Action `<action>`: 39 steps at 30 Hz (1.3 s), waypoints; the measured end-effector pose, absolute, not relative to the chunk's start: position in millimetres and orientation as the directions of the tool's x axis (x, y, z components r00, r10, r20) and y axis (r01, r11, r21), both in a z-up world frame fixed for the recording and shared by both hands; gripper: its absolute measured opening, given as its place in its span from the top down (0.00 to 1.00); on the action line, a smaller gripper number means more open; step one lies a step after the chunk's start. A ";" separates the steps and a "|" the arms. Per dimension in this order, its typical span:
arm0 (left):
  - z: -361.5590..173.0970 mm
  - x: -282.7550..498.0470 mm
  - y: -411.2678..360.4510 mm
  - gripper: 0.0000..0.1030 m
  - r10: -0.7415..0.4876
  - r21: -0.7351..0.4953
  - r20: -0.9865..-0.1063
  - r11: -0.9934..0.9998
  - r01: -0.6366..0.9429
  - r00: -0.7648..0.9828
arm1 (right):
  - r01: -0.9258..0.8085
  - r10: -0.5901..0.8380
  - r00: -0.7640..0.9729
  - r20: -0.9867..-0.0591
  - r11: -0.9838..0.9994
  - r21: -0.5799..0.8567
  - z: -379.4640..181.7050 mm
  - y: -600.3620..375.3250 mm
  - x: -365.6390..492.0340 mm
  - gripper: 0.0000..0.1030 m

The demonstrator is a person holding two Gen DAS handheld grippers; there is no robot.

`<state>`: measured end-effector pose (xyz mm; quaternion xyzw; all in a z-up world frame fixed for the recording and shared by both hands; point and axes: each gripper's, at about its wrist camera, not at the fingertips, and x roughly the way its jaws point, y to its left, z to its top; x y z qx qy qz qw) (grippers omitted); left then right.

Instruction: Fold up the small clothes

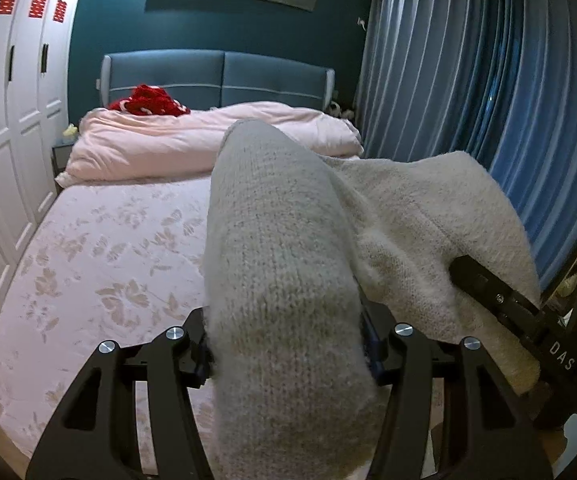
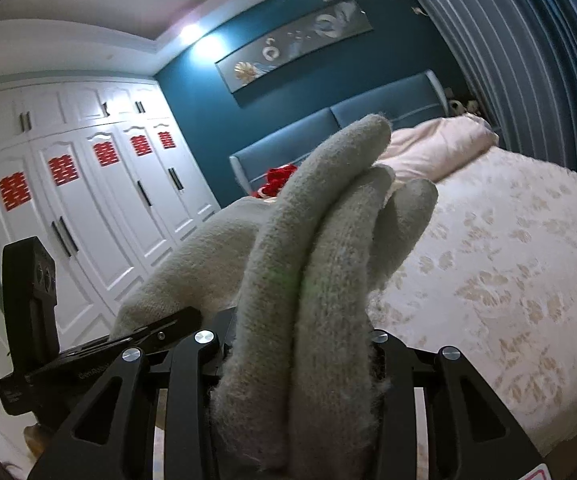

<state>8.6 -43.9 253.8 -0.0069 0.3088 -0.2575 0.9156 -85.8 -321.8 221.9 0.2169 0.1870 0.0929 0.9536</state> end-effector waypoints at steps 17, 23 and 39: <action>252.2 24.6 40.4 0.47 -0.352 -0.136 -0.573 0.932 0.337 0.740 | -0.200 0.358 0.870 -0.340 0.885 0.421 225.0 -228.6 -44.8 0.66; 232.1 46.5 55.9 0.47 -0.313 -0.132 -0.619 0.945 0.298 0.720 | -0.192 0.382 0.838 -0.389 0.875 0.444 205.8 -210.9 -15.7 0.66; 167.8 103.3 77.5 0.47 -0.298 -0.159 -0.706 0.951 0.266 0.642 | -0.157 0.386 0.777 -0.498 0.884 0.441 148.7 -177.4 41.7 0.66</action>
